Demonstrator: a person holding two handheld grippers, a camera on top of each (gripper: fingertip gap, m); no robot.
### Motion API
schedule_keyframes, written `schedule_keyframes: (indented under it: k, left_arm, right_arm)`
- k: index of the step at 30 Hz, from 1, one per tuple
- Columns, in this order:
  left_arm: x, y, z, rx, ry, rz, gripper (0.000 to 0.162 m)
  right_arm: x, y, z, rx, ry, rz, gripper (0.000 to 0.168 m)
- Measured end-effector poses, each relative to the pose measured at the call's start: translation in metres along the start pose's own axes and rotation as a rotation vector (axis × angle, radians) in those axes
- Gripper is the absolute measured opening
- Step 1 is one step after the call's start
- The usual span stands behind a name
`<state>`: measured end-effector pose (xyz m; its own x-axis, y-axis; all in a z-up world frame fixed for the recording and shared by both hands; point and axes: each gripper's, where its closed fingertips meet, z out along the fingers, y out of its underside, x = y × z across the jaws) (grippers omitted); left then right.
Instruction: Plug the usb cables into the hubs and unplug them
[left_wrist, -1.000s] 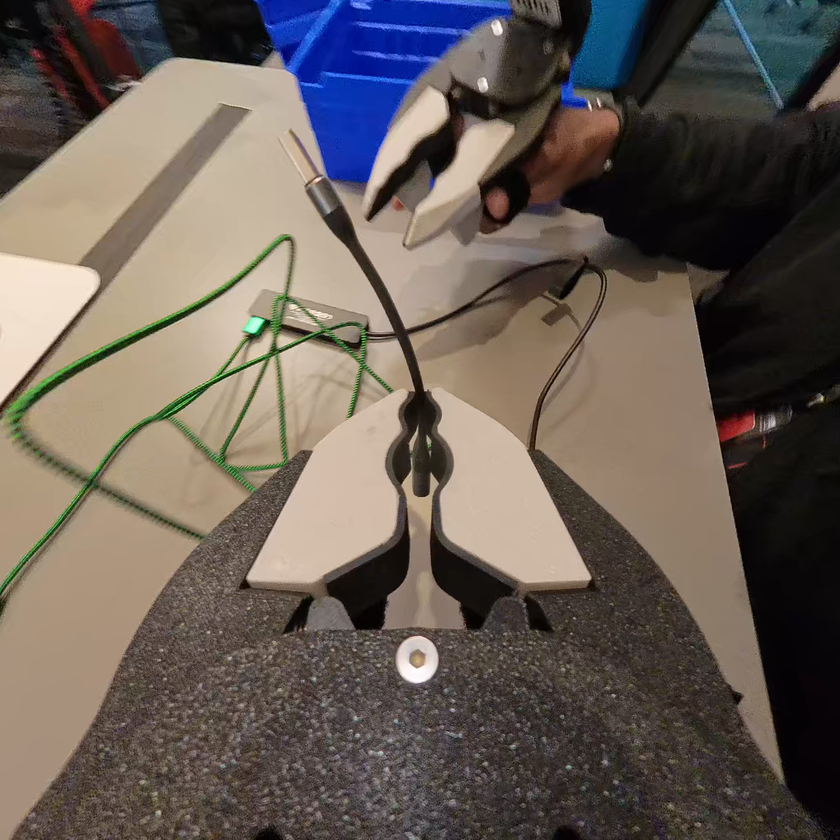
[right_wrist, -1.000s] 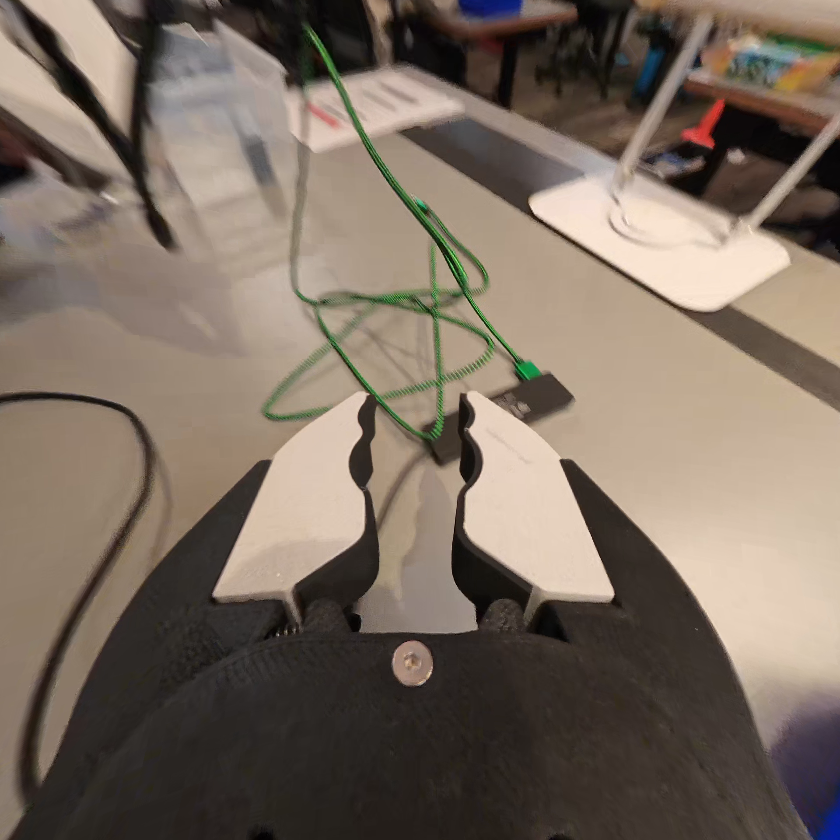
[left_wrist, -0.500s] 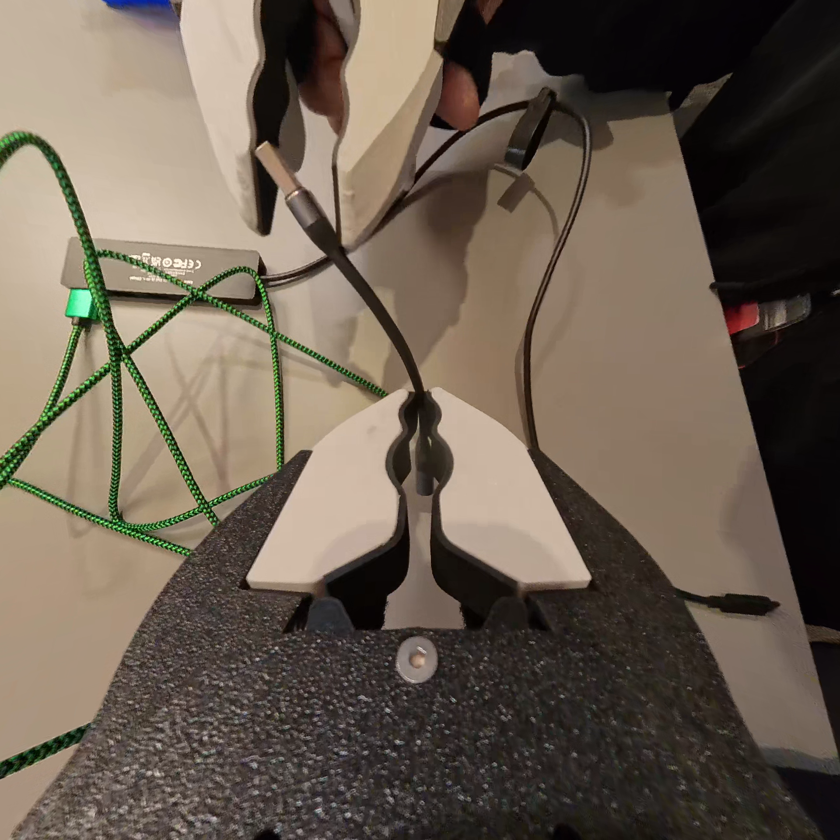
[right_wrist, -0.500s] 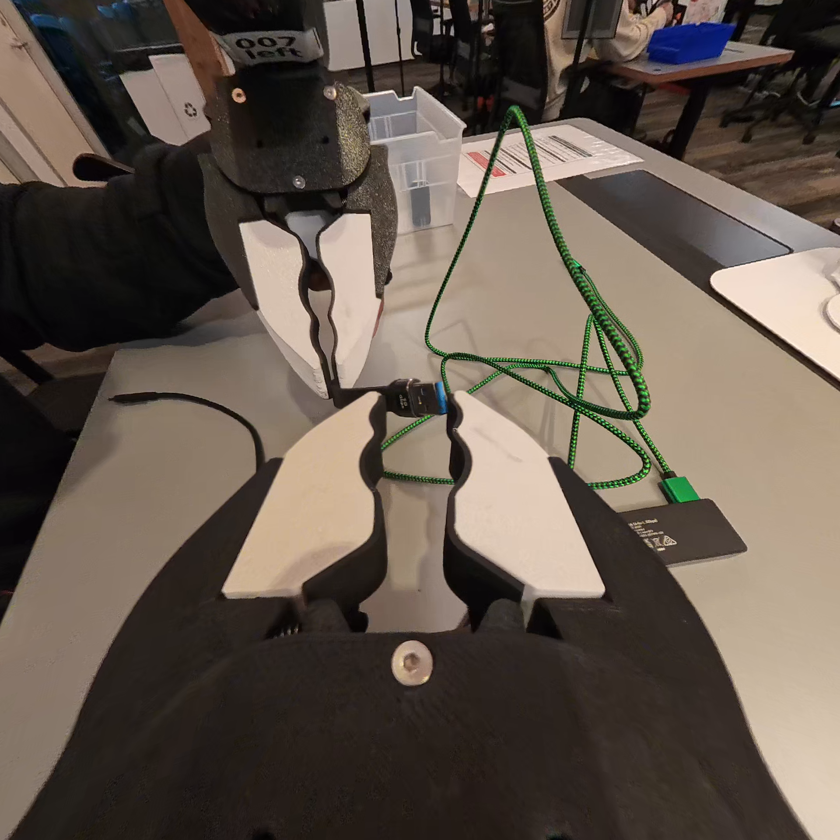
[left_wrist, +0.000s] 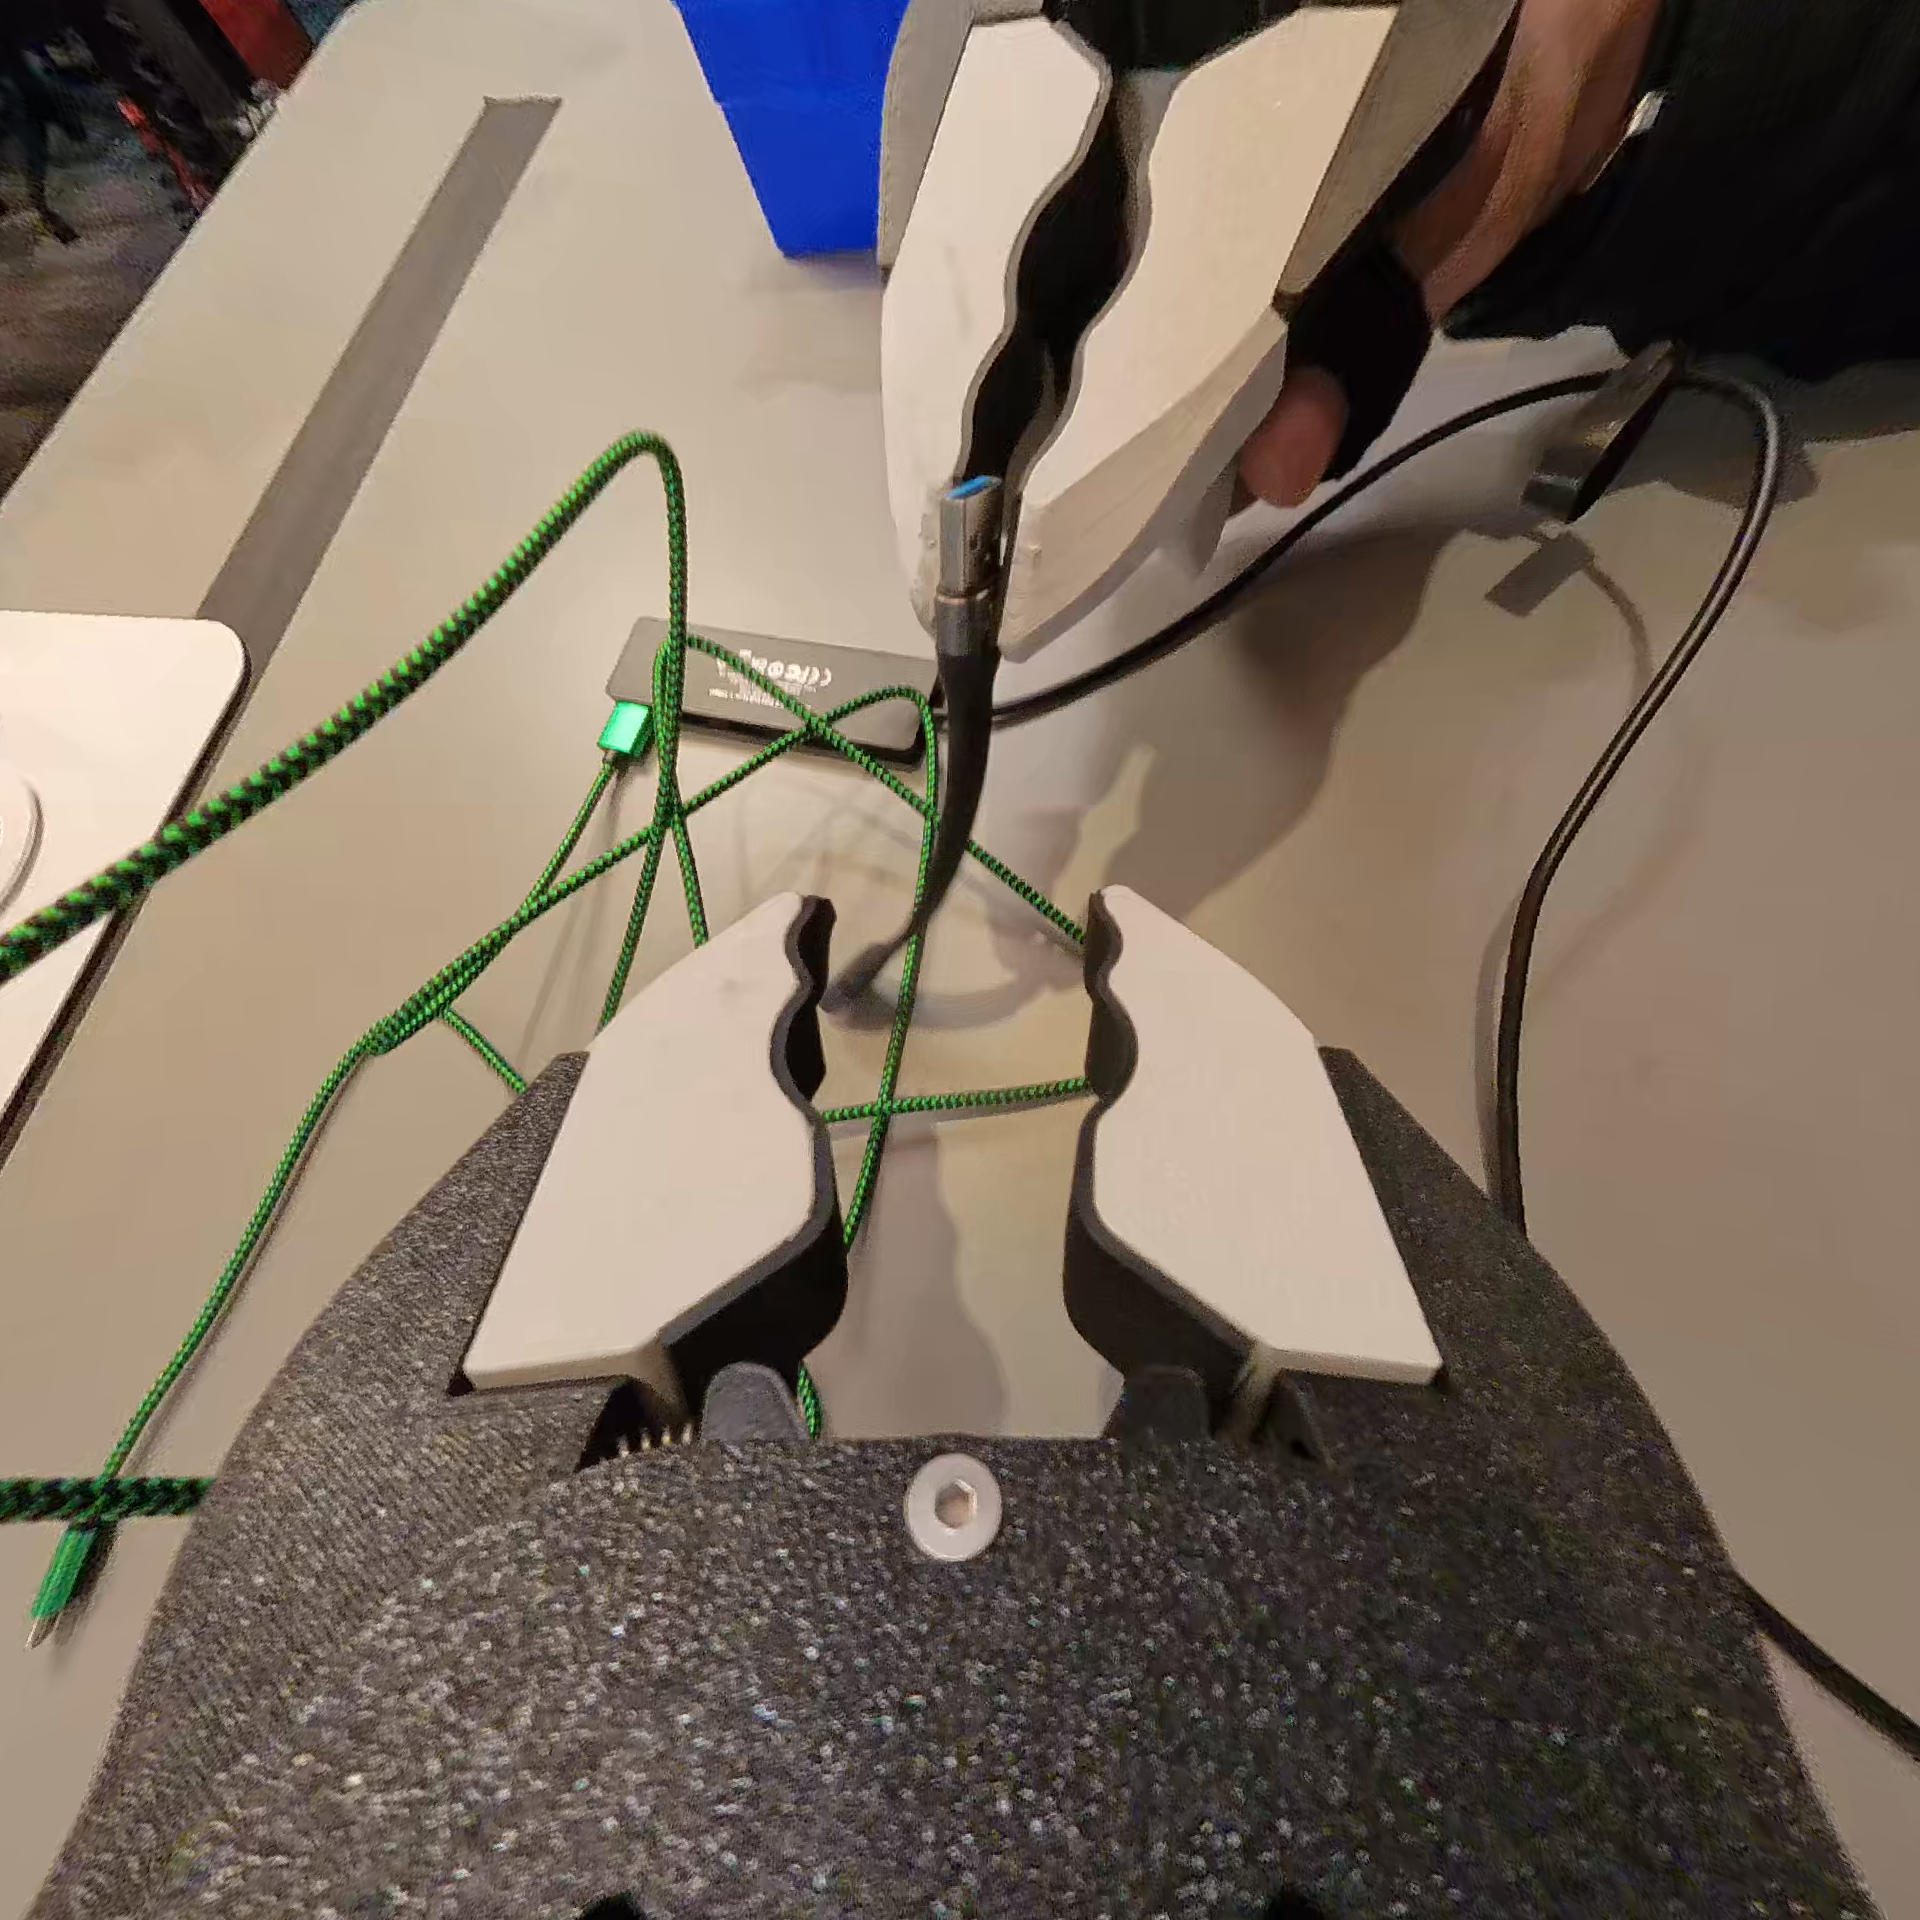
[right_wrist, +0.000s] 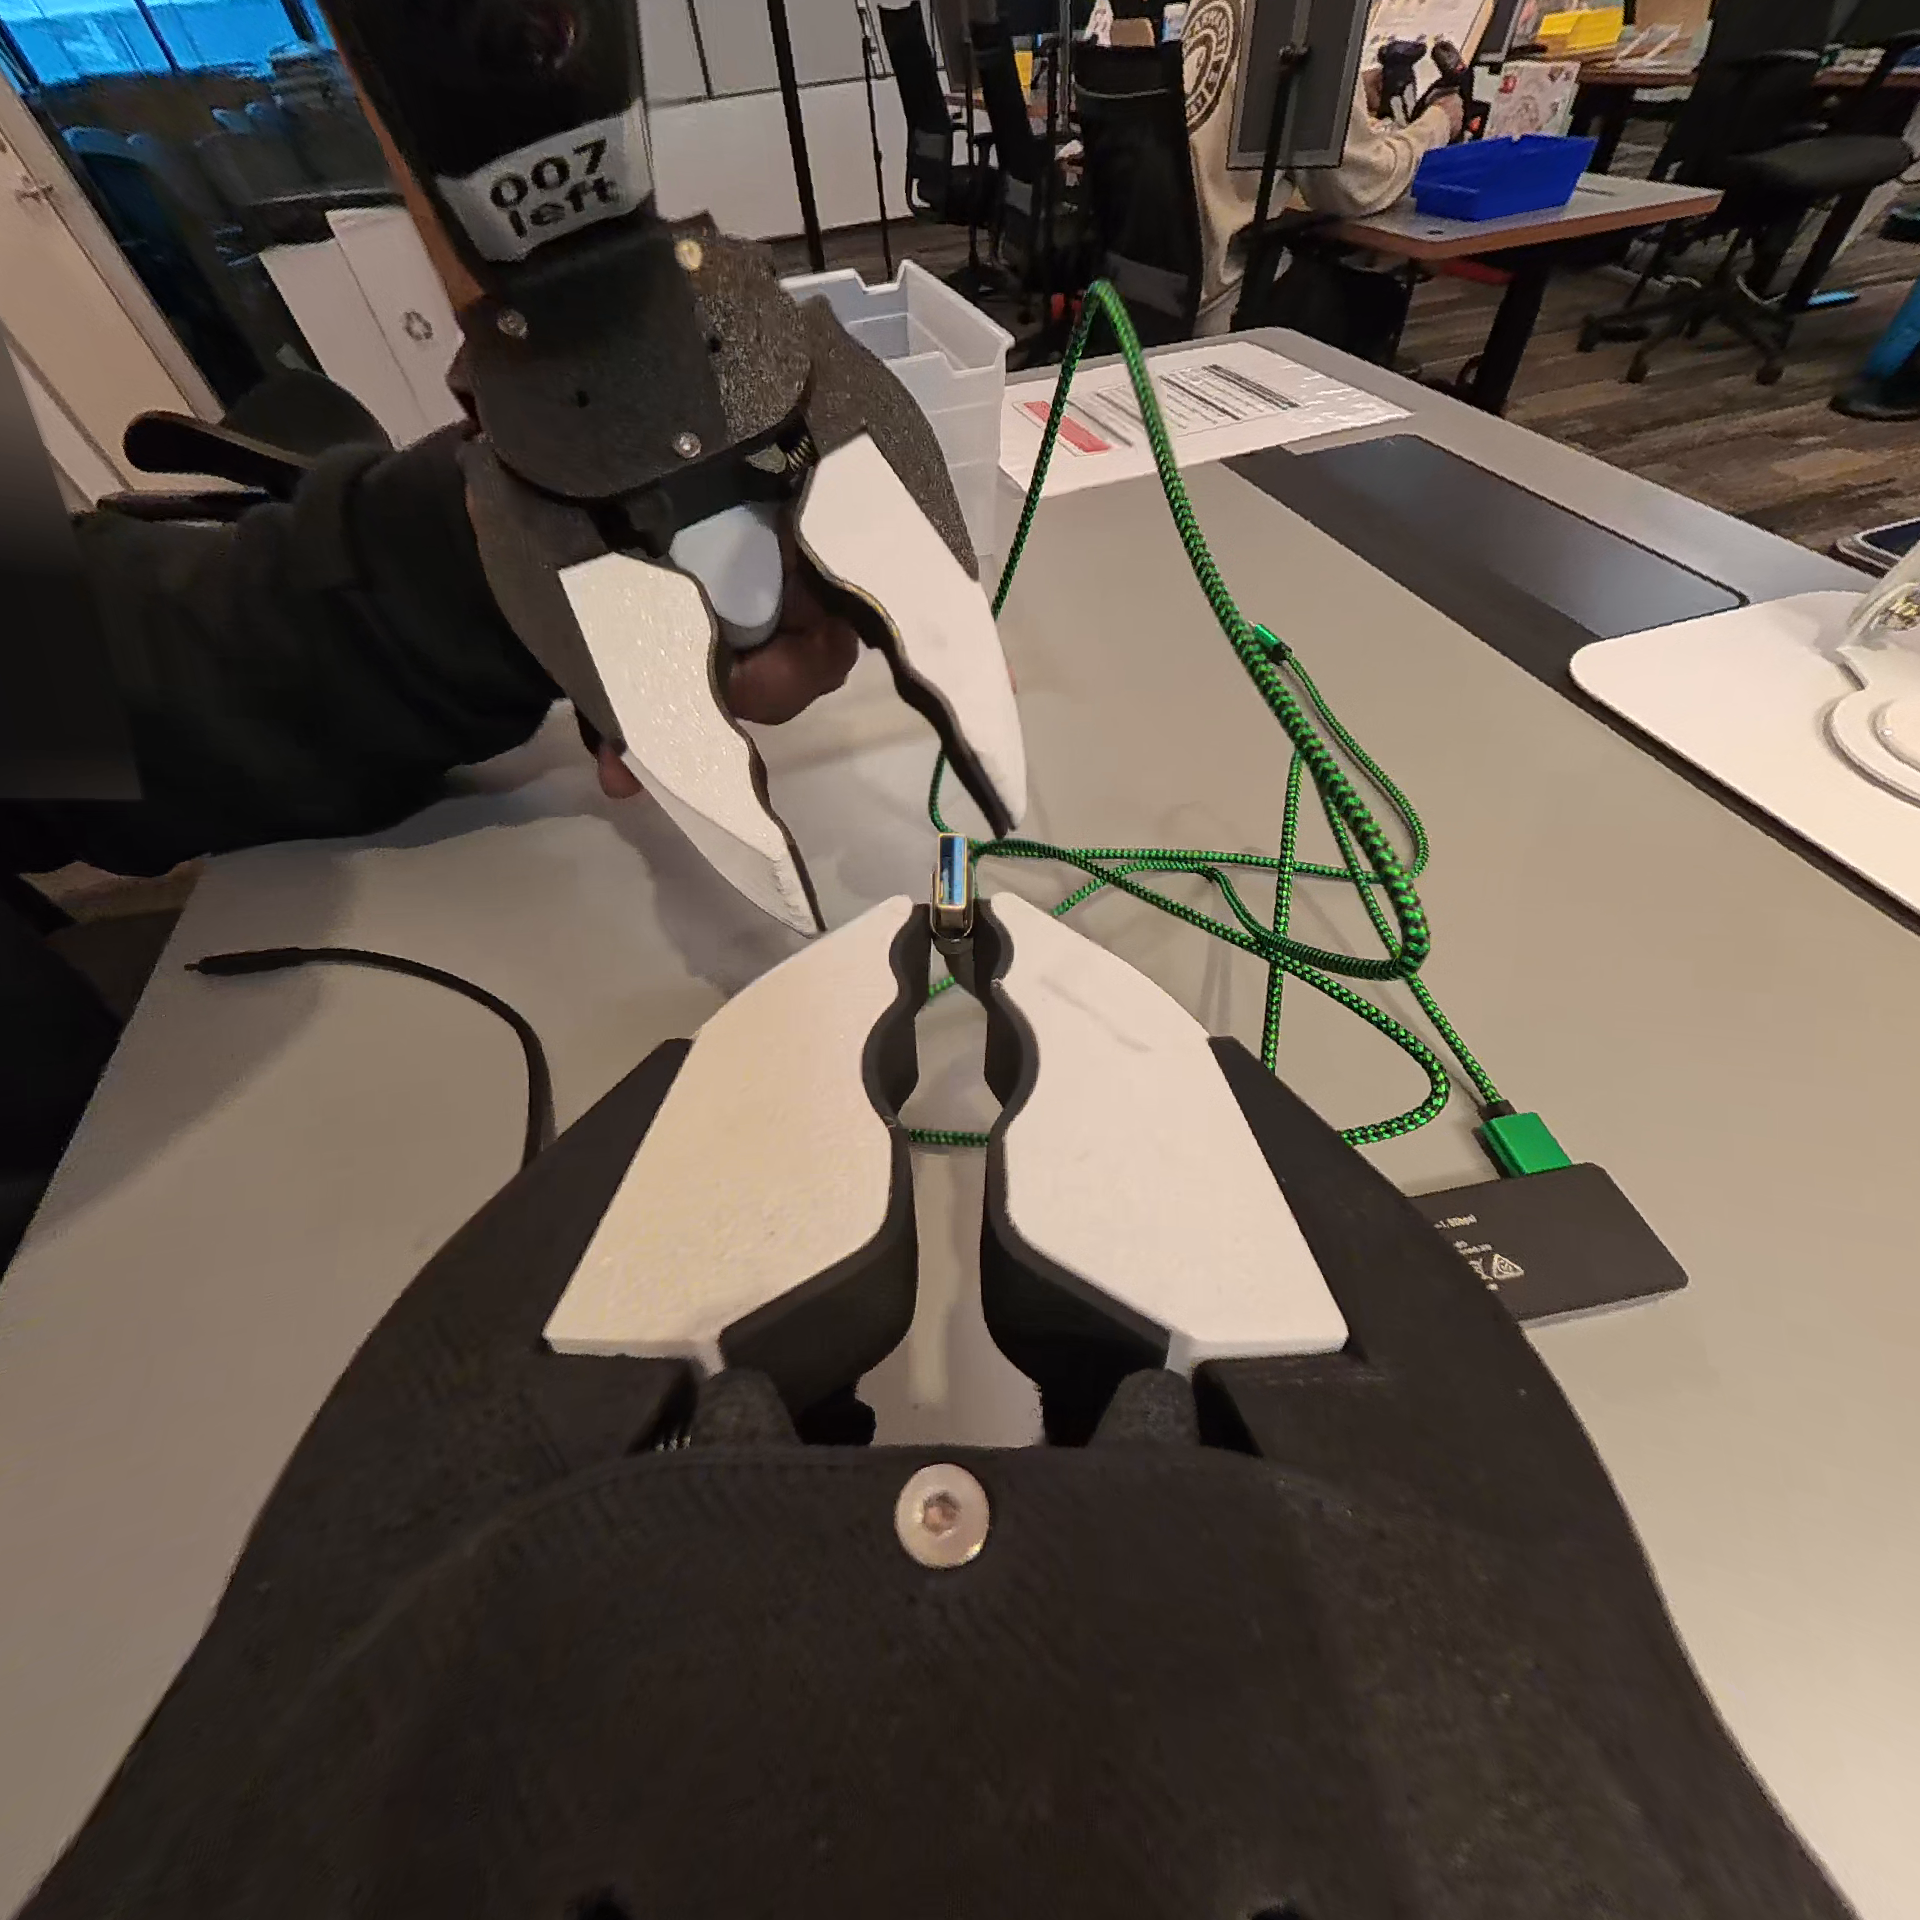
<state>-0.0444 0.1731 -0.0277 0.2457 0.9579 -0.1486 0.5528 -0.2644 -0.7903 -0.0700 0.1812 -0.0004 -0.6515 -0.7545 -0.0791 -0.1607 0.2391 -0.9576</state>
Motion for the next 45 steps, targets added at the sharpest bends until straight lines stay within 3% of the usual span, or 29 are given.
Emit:
schedule_keyframes:
  k: [1,8,11,14,16,24,34,36,37,42,45]
  left_arm:
    - [0.001,-0.005,0.001,0.028,0.007,-0.004,0.046]
    - [0.004,-0.037,0.000,0.225,0.035,-0.153,0.033]
    - [0.005,-0.053,-0.012,0.358,0.175,-0.433,0.024]
    - [0.012,-0.057,-0.015,0.450,0.507,-0.857,0.024]
    - [0.013,-0.054,-0.010,0.508,0.648,-1.057,0.024]
    - [0.017,-0.059,0.006,0.620,0.812,-1.374,0.035]
    - [0.011,-0.062,-0.004,0.745,0.781,-1.514,0.033]
    - [0.011,-0.060,-0.005,0.758,0.751,-1.520,0.019]
    - [0.011,-0.057,-0.005,0.766,0.724,-1.522,0.008]
    - [0.003,-0.045,-0.009,0.837,0.537,-1.527,0.000]
    - [-0.008,-0.039,-0.019,0.879,0.393,-1.472,0.000]
  right_arm:
    - [-0.001,-0.003,-0.001,0.019,-0.013,0.017,0.007]
    - [0.002,-0.019,-0.006,0.147,-0.031,0.118,0.007]
    - [0.007,-0.025,-0.015,0.219,-0.017,0.084,0.007]
    - [0.007,-0.030,-0.024,0.296,-0.034,-0.018,0.007]
    - [0.004,-0.031,-0.029,0.334,-0.040,-0.114,0.007]
    - [-0.015,-0.025,-0.017,0.333,-0.084,-0.302,0.007]
    - [-0.032,-0.019,-0.012,0.281,-0.117,-0.483,0.007]
    - [-0.040,-0.016,-0.008,0.255,-0.125,-0.553,0.007]
    - [-0.041,-0.016,-0.007,0.248,-0.118,-0.578,0.007]
    - [-0.033,-0.005,0.000,0.154,-0.015,-0.651,0.009]
    - [-0.027,0.008,-0.001,0.074,0.006,-0.596,0.026]
